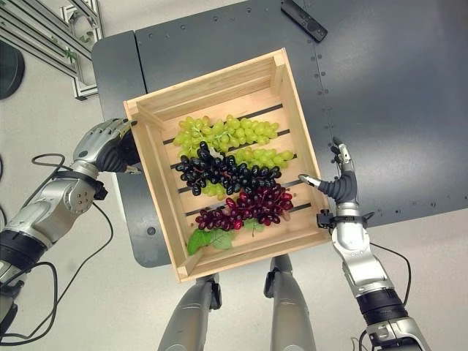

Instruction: Pick up the fruits from the basket on one side to the basket on the other side

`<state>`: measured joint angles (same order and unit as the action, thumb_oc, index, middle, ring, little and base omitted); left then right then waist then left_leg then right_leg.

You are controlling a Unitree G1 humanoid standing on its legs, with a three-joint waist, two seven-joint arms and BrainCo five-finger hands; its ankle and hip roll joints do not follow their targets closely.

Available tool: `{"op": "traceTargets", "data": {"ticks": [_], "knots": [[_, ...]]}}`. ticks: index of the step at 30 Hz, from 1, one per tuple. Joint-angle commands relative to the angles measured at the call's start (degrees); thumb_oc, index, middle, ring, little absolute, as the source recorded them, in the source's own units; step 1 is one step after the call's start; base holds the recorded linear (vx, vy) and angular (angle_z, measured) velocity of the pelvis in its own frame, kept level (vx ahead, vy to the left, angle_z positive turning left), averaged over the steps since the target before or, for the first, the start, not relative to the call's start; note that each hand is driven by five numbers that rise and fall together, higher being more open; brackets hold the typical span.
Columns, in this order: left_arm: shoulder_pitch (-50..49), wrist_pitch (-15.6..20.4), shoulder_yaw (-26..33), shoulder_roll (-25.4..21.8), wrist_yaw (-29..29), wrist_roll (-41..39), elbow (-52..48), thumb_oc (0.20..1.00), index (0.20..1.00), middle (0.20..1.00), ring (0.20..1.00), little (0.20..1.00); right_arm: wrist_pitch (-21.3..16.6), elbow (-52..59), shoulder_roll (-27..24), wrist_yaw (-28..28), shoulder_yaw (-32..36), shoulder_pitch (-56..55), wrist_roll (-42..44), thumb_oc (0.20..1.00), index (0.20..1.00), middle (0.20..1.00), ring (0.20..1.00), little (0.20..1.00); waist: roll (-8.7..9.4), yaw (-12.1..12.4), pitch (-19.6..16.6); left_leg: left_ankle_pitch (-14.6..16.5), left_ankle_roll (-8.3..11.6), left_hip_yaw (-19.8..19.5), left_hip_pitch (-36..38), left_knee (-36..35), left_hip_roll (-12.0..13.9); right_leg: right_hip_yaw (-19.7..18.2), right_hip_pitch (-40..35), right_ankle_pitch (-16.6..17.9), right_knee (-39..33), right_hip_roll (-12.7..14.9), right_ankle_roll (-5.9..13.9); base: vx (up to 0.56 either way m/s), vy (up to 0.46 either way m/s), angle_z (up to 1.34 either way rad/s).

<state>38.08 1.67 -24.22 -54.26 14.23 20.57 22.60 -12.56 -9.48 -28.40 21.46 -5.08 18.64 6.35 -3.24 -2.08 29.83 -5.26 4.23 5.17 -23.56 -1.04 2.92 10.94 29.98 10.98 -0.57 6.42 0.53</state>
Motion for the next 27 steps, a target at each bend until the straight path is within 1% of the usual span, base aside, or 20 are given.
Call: {"op": "traceTargets", "data": {"ticks": [1, 3, 4, 5, 8, 9, 11, 14, 16, 17, 18, 21, 22, 24, 26, 27], "knots": [[-3.7, 3.7, 8.1, 10.5, 4.7, -10.5, -2.4, 1.0, 1.0, 1.0, 1.0, 1.0, -2.0, 3.2, -0.4, 1.3, 1.3, -1.0, -0.2, 1.0, 1.0, 1.0, 1.0, 1.0, -0.63, -1.9, 0.0, 0.8, -0.45, 0.9, 0.2, 2.7, -0.2, -2.4, -1.2, -6.2, 7.4, 1.6, 6.51, 0.02, -0.028, -0.22], [-8.5, 4.6, 14.2, 16.3, 8.0, -17.9, -1.4, 1.0, 1.0, 1.0, 1.0, 1.0, -1.8, 2.9, 0.4, 1.2, 1.6, -1.6, -0.1, 1.0, 1.0, 1.0, 1.0, 1.0, -0.54, -1.6, 0.0, 1.2, -0.51, 0.7, 1.4, 2.8, -0.3, -2.3, -2.4, -6.6, 7.4, 1.4, 6.28, 0.02, -0.033, -0.18], [-10.4, 5.1, 16.2, 18.2, 9.4, -20.2, -1.3, 1.0, 1.0, 1.0, 1.0, 1.0, -1.9, 2.7, 0.6, 1.4, 1.7, -1.9, 0.1, 1.0, 1.0, 1.0, 1.0, 1.0, -0.49, -1.6, -0.1, 1.3, -0.53, 0.6, 1.9, 2.8, -0.3, -2.3, -3.1, -6.7, 7.5, 1.3, 6.16, 0.01, -0.023, -0.07], [-12.3, 5.5, 18.4, 20.0, 11.0, -22.0, -1.0, 1.0, 1.0, 1.0, 1.0, 1.0, -1.9, 2.2, 1.0, 1.4, 1.6, -2.1, 0.3, 1.0, 1.0, 1.0, 1.0, 1.0, -0.42, -1.4, -0.1, 1.4, -0.54, 0.4, 2.4, 2.8, -0.4, -2.3, -3.6, -6.9, 7.6, 1.4, 6.02, 0.0, 0.0, 0.0], [-19.1, 7.3, 25.6, 23.3, 15.1, -26.9, -1.9, 1.0, 1.0, 1.0, 1.0, 1.0, -2.3, 1.8, 1.5, 1.2, 1.7, -3.3, 1.0, 1.0, 1.0, 1.0, 1.0, 1.0, -0.48, -0.6, -1.0, 1.8, -0.51, 0.1, 4.0, 2.7, -0.6, -2.0, -5.6, -7.3, 7.5, 1.4, 5.8, 0.01, -0.012, 0.03], [-19.3, 7.3, 25.7, 23.4, 15.0, -26.9, -2.1, 1.0, 1.0, 1.0, 1.0, 1.0, -2.3, 1.8, 1.5, 1.2, 1.6, -3.3, 1.0, 1.0, 1.0, 1.0, 1.0, 1.0, -0.5, -0.7, -1.0, 1.8, -0.51, 0.1, 4.1, 2.7, -0.6, -1.9, -5.7, -7.3, 7.5, 1.4, 5.8, 0.02, -0.01, 0.07], [-22.5, 8.0, 30.2, 24.0, 17.5, -29.0, -2.7, 1.0, 1.0, 1.0, 1.0, 1.0, -2.2, 1.7, 1.1, 0.8, 1.7, -3.7, 1.5, 1.0, 1.0, 1.0, 1.0, 1.0, -0.68, -0.2, -1.8, 1.9, -0.5, -0.2, 5.4, 2.3, -0.8, -1.6, -7.4, -7.4, 7.1, 1.5, 5.8, 0.03, -0.004, 0.1], [-26.5, 8.1, 35.1, 23.3, 18.8, -28.5, -6.4, 1.0, 1.0, 1.0, 1.0, 1.0, -2.0, 2.3, 0.4, -0.3, 2.3, -4.7, 2.7, 1.0, 1.0, 1.0, 1.0, 1.0, -1.53, 0.7, -3.3, 2.1, -0.56, -0.7, 7.7, 1.3, -1.0, -0.9, -10.2, -7.5, 6.1, 1.8, 6.0, 0.03, 0.01, 0.06], [-27.3, 7.9, 36.1, 23.2, 19.0, -28.2, -7.2, 1.0, 1.0, 1.0, 1.0, 1.0, -1.9, 2.5, 0.2, -0.7, 2.4, -5.0, 2.7, 1.0, 1.0, 1.0, 1.0, 1.0, -1.67, 0.9, -3.7, 1.8, -0.65, -0.8, 8.1, 1.1, -1.2, -0.8, -10.8, -7.1, 5.6, 1.9, 6.01, 0.01, 0.029, 0.08], [-28.1, 7.6, 37.7, 23.0, 19.6, -27.7, -8.0, 1.0, 1.0, 1.0, 1.0, 1.0, -1.5, 2.5, 0.2, -1.5, 2.8, -5.6, 3.4, 1.0, 1.0, 1.0, 1.0, 1.0, -2.18, 1.4, -4.5, 2.3, -0.74, -0.9, 9.3, 0.9, -1.2, -0.7, -12.1, -7.4, 5.4, 2.0, 6.09, 0.02, 0.036, 0.15], [-28.2, 7.5, 37.7, 23.0, 19.6, -27.7, -8.0, 1.0, 1.0, 1.0, 1.0, 1.0, -1.5, 2.6, 0.2, -1.5, 2.8, -5.6, 3.4, 1.0, 1.0, 1.0, 1.0, 1.0, -2.14, 1.3, -4.5, 2.0, -0.78, -0.9, 9.1, 0.9, -1.3, -0.7, -12.1, -7.1, 5.2, 2.1, 6.05, 0.02, 0.038, 0.18], [-30.1, 6.5, 40.5, 22.3, 20.5, -24.7, -10.8, 1.0, 1.0, 1.0, 1.0, 1.0, -1.2, 3.3, -0.2, -3.1, 3.9, -7.2, 4.2, 1.0, 1.0, 1.0, 1.0, 1.0, -2.92, 1.7, -5.2, 2.7, -0.99, -1.2, 10.5, 1.0, -1.3, -0.4, -13.5, -7.9, 5.5, 2.3, 6.11, 0.0, 0.036, 0.06], [-30.1, 6.4, 40.5, 22.3, 20.5, -24.6, -10.9, 1.0, 1.0, 1.0, 1.0, 1.0, -1.2, 3.3, -0.2, -3.1, 4.0, -7.2, 4.2, 1.0, 1.0, 1.0, 1.0, 1.0, -2.88, 1.6, -5.2, 2.4, -1.03, -1.2, 10.3, 1.0, -1.4, -0.4, -13.3, -7.6, 5.4, 2.3, 6.06, 0.0, 0.0, 0.0], [-30.8, 5.3, 42.2, 21.0, 22.8, -20.5, -13.7, 1.0, 1.0, 1.0, 1.0, 1.0, -1.3, 3.5, -0.1, -3.7, 4.4, -8.6, 4.7, 1.0, 1.0, 1.0, 1.0, 1.0, -3.24, 1.9, -5.7, 2.9, -1.1, -1.3, 10.9, 0.9, -1.4, -0.3, -14.0, -8.1, 5.4, 2.4, 6.1, 0.0, 0.017, 0.04], [-32.0, 5.1, 43.2, 20.2, 22.5, -17.4, -17.5, 1.0, 1.0, 1.0, 1.0, 1.0, -1.4, 3.8, -0.4, -4.0, 5.3, -9.6, 4.6, 1.0, 1.0, 1.0, 1.0, 1.0, -3.28, 2.0, -5.8, 2.5, -1.21, -1.3, 10.8, 0.8, -1.5, -0.1, -13.9, -7.6, 5.0, 2.5, 6.13, -0.02, 0.007, 0.02], [-32.3, 5.4, 43.4, 19.2, 21.4, -15.9, -20.0, 1.0, 1.0, 1.0, 1.0, 1.0, -1.5, 4.1, -0.5, -4.0, 5.7, -10.2, 4.7, 1.0, 1.0, 1.0, 1.0, 1.0, -3.36, 2.0, -5.9, 2.5, -1.25, -1.3, 10.8, 0.7, -1.5, -0.1, -14.0, -7.6, 4.9, 2.5, 6.21, 0.0, 0.0, 0.0]]}}
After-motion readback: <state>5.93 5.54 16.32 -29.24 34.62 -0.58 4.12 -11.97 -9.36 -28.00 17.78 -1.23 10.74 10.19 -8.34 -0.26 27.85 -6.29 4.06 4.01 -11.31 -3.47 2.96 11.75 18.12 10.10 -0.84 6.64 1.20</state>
